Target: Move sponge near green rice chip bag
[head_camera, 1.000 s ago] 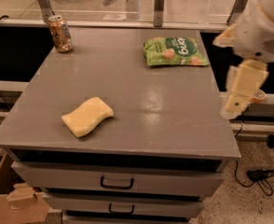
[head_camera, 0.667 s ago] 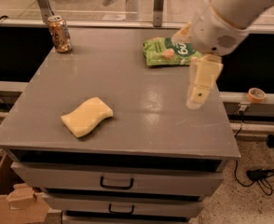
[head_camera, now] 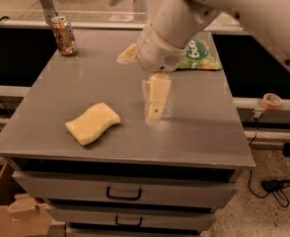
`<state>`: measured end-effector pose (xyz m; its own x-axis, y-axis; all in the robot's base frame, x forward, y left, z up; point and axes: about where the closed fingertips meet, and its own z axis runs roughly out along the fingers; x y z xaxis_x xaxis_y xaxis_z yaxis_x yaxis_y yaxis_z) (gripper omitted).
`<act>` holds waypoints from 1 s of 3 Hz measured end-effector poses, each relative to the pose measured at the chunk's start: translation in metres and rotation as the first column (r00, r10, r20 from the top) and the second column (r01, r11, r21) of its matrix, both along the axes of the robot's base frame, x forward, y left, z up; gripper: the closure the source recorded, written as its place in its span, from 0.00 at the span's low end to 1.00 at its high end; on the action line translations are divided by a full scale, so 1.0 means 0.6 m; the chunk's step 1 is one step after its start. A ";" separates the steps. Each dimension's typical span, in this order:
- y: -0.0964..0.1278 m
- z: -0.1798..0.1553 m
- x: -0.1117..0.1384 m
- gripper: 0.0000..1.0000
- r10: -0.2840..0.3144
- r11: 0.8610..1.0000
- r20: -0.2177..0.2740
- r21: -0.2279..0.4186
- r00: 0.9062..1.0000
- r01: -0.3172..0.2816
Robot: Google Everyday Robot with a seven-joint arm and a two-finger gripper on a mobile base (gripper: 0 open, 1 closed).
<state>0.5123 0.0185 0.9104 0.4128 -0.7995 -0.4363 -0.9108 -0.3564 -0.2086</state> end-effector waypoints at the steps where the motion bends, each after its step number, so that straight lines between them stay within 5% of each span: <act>1: 0.087 -0.066 -0.002 0.00 0.100 0.994 -0.072 0.047 0.992 -0.097; 2: 0.128 -0.110 -0.001 0.00 0.123 0.992 -0.130 0.057 0.984 -0.116; 3: 0.157 -0.143 -0.008 0.19 0.128 0.992 -0.178 0.039 0.976 -0.123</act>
Offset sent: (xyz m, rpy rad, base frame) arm 0.0019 0.1029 -0.0949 0.0572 0.2027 0.1404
